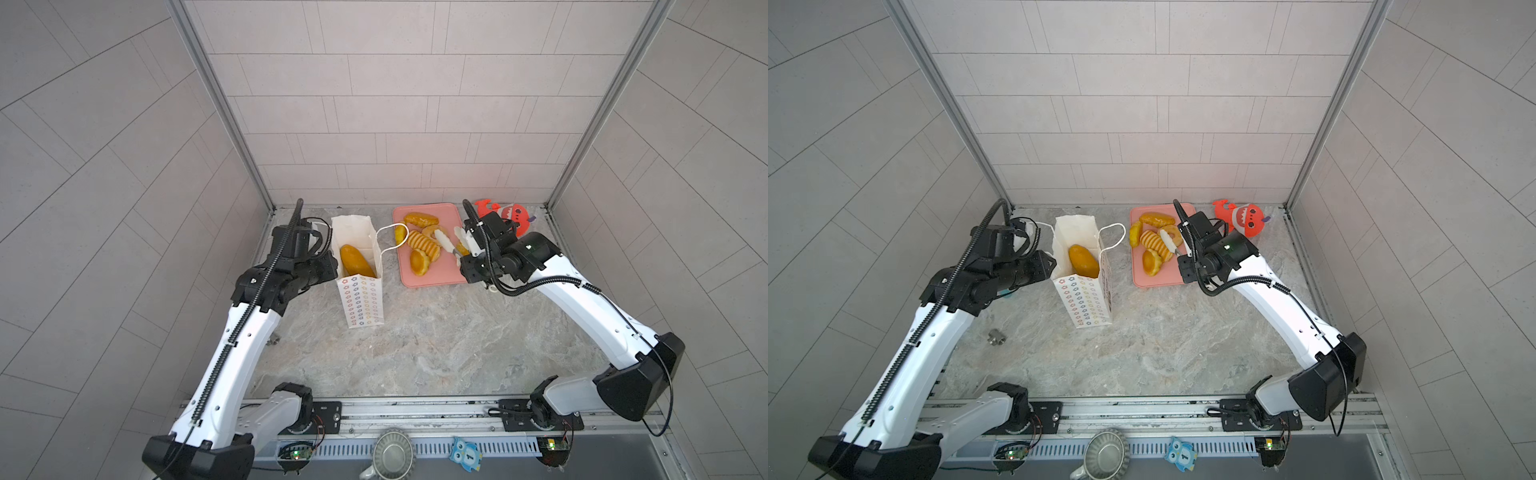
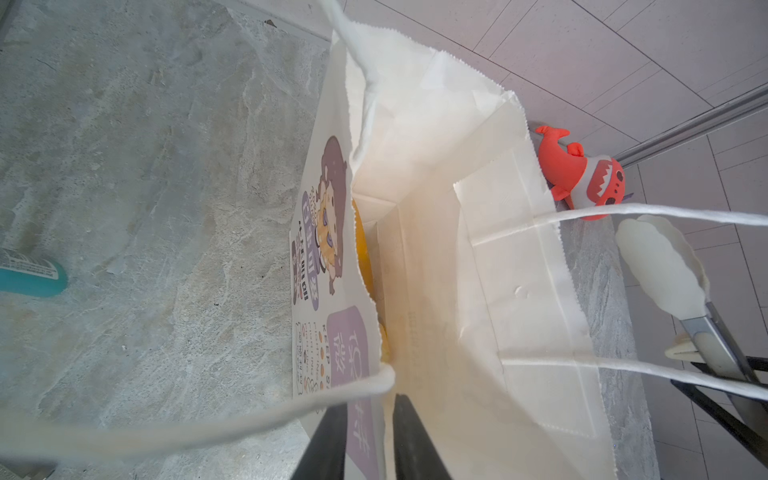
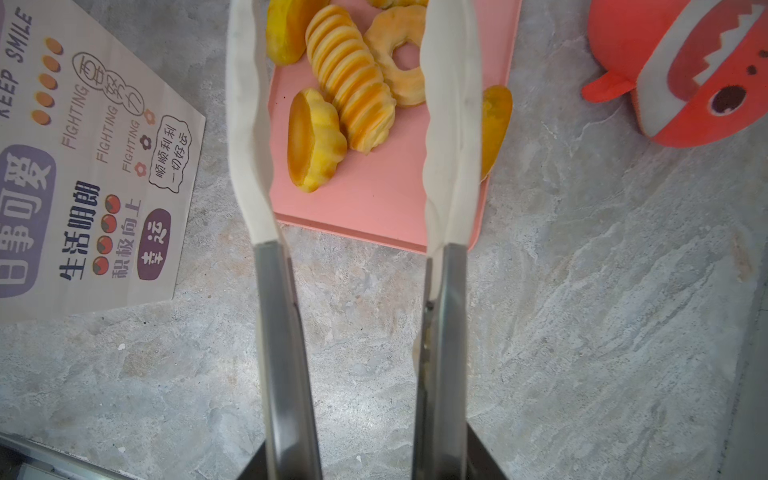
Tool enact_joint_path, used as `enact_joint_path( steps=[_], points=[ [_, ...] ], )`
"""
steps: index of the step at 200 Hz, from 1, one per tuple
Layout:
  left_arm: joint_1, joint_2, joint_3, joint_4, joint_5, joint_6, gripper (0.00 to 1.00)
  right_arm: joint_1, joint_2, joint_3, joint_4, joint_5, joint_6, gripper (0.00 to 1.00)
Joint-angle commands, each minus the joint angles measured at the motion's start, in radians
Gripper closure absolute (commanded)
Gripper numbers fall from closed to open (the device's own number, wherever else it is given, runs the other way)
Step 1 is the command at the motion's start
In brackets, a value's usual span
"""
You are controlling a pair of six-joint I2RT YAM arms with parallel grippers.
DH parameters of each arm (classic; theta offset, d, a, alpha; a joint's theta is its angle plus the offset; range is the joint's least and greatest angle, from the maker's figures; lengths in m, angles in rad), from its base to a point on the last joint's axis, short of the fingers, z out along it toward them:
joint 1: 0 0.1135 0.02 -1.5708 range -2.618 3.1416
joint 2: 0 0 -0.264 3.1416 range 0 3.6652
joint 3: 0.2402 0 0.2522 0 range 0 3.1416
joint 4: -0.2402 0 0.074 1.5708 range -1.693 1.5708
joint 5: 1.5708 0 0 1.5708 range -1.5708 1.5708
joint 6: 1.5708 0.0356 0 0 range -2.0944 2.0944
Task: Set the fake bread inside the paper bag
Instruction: 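Move the tongs with the right gripper back over the bread tray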
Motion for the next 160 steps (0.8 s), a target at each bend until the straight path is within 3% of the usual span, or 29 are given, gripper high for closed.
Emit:
enact_joint_path(
  steps=[1, 160],
  points=[
    [-0.002, -0.017, 0.012, -0.005, -0.003, 0.005, 0.76, -0.004, -0.011, -0.02, 0.043, -0.021, 0.024, 0.52],
    [-0.002, -0.015, -0.002, 0.003, 0.0, 0.004, 0.79, -0.004, 0.114, -0.116, 0.102, -0.144, 0.065, 0.52]
  ],
)
